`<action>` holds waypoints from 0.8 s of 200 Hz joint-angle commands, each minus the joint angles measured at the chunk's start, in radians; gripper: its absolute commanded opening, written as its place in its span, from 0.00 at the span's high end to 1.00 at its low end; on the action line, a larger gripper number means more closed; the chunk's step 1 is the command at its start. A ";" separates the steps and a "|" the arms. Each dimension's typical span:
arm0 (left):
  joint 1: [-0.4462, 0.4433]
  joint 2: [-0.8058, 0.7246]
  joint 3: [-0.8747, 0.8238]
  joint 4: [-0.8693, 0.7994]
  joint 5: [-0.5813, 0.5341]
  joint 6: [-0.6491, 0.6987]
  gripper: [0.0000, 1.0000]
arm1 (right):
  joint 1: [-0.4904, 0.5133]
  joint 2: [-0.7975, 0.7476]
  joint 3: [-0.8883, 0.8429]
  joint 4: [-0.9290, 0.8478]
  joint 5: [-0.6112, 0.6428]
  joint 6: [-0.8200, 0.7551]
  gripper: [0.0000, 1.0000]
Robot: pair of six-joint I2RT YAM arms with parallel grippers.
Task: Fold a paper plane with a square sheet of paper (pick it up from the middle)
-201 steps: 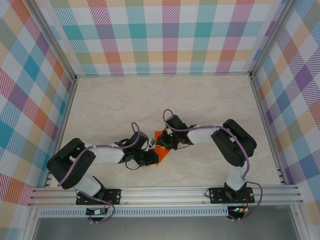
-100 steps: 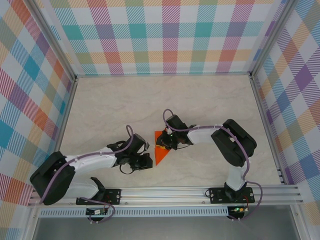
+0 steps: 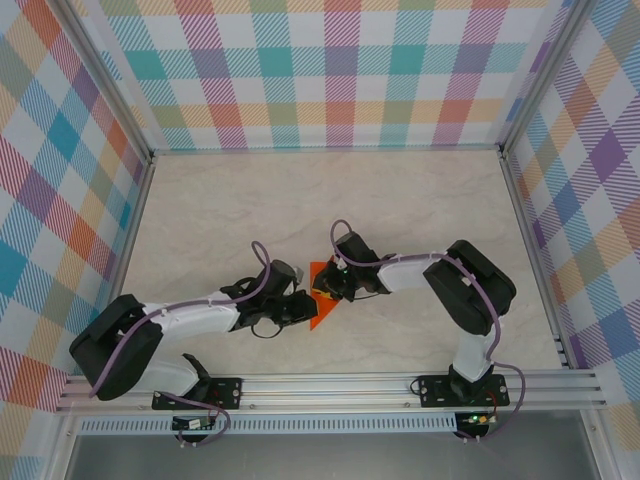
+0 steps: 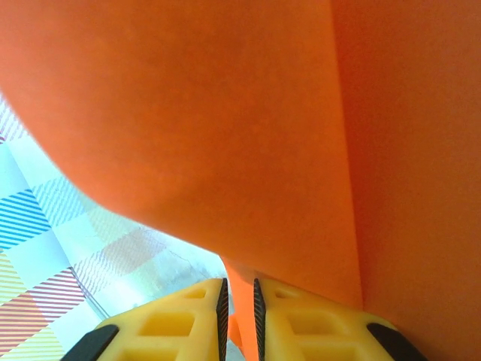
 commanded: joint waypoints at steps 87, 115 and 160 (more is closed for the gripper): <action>-0.003 0.093 -0.050 0.144 -0.103 -0.030 0.85 | 0.000 0.024 -0.009 -0.209 0.048 0.007 0.79; -0.005 0.038 -0.069 0.183 -0.080 -0.045 0.81 | 0.000 0.037 0.007 -0.216 0.044 0.005 0.79; -0.005 -0.066 -0.028 0.147 -0.061 -0.029 0.76 | 0.001 0.046 0.011 -0.213 0.044 0.006 0.79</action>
